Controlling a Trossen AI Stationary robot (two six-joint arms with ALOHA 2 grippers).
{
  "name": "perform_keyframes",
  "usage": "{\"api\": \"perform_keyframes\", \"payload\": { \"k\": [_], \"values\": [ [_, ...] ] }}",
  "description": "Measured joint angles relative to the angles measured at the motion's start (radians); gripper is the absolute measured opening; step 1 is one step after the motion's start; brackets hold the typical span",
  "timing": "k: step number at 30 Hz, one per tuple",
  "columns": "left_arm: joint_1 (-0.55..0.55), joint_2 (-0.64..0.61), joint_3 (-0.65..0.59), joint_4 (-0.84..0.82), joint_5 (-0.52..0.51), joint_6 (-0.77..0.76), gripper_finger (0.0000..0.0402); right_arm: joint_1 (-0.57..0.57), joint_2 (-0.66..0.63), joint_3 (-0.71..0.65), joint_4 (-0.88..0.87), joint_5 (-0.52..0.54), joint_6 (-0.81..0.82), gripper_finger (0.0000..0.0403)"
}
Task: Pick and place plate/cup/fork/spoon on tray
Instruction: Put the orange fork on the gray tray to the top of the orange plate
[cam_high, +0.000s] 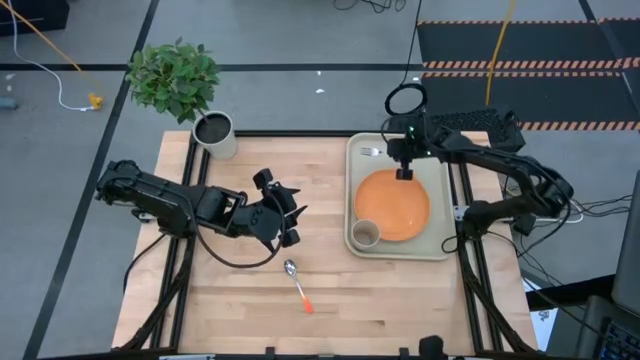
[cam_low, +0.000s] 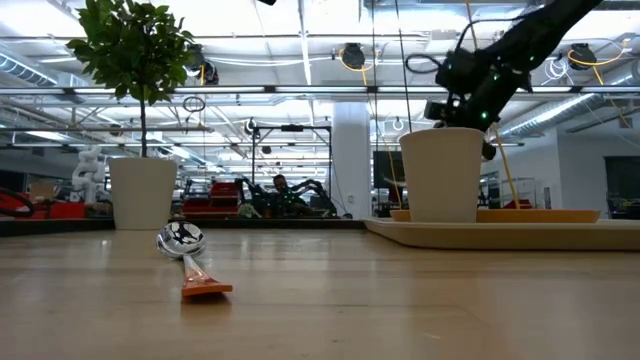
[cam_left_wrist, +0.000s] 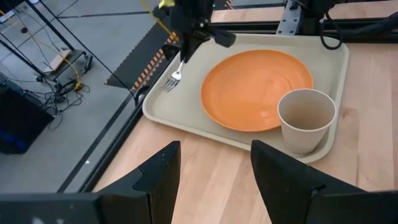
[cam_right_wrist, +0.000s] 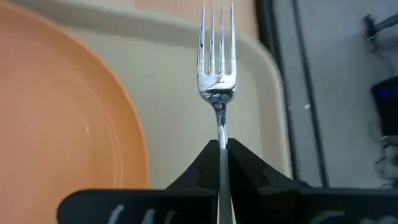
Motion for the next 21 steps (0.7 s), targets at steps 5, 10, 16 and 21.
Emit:
{"api": "perform_keyframes", "payload": {
  "k": [5, 10, 16, 21],
  "values": [
    [0.0, 0.0, 0.0, 0.0, 0.001, -0.002, 0.0198, -0.047, 0.076, 0.0, -0.001, -0.01, -0.032, 0.0004],
    [0.0, 0.0, 0.0, 0.0, 0.008, -0.003, 0.0198, -0.08, 0.14, 0.0, -0.009, -0.061, -0.017, 0.0004],
    [0.0, 0.0, 0.0, -0.003, 0.009, -0.002, 0.0198, -0.103, 0.184, 0.0, -0.014, -0.061, -0.055, 0.0004],
    [0.0, 0.0, 0.0, -0.01, 0.009, -0.001, 0.0198, -0.104, 0.188, 0.0, -0.03, -0.063, -0.07, 0.0004]
  ]
}}
